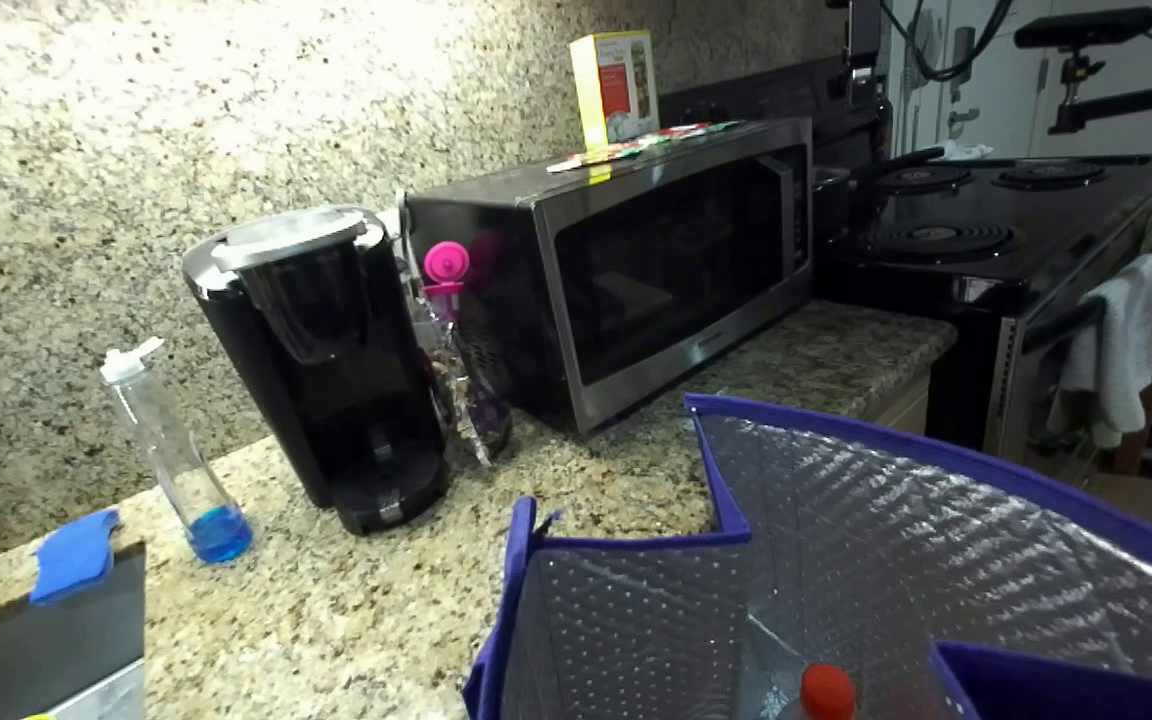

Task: Open the microwave

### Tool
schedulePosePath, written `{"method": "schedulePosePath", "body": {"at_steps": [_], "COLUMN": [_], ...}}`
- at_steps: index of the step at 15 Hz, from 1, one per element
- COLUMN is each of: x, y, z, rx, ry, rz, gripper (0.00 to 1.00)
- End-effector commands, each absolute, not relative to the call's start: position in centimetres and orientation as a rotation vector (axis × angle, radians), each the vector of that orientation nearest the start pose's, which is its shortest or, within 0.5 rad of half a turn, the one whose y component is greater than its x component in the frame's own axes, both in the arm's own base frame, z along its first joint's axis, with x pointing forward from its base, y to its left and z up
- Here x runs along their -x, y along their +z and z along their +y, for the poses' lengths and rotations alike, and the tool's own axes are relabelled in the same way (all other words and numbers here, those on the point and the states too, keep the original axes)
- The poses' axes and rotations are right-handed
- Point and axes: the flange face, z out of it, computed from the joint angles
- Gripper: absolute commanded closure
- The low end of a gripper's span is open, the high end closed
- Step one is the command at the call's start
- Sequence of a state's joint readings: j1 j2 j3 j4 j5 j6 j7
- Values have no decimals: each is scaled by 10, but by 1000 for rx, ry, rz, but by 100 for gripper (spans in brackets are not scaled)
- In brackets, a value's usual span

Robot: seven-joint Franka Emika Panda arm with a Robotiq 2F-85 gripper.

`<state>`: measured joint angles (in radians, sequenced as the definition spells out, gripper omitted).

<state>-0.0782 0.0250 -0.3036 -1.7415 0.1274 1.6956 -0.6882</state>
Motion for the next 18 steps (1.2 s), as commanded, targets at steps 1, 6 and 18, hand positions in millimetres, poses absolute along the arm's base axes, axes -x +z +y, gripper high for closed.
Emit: {"method": "schedulePosePath", "body": {"at_steps": [1,6,18], "x": [-525,-551,-553], "y": [549,506,440], "z": [-193,-159,-110], "rx": [2959,2812,2783], "ry": [-27,-66,-78], "rz": [-358,-51,877], "gripper": [0,0,0]}}
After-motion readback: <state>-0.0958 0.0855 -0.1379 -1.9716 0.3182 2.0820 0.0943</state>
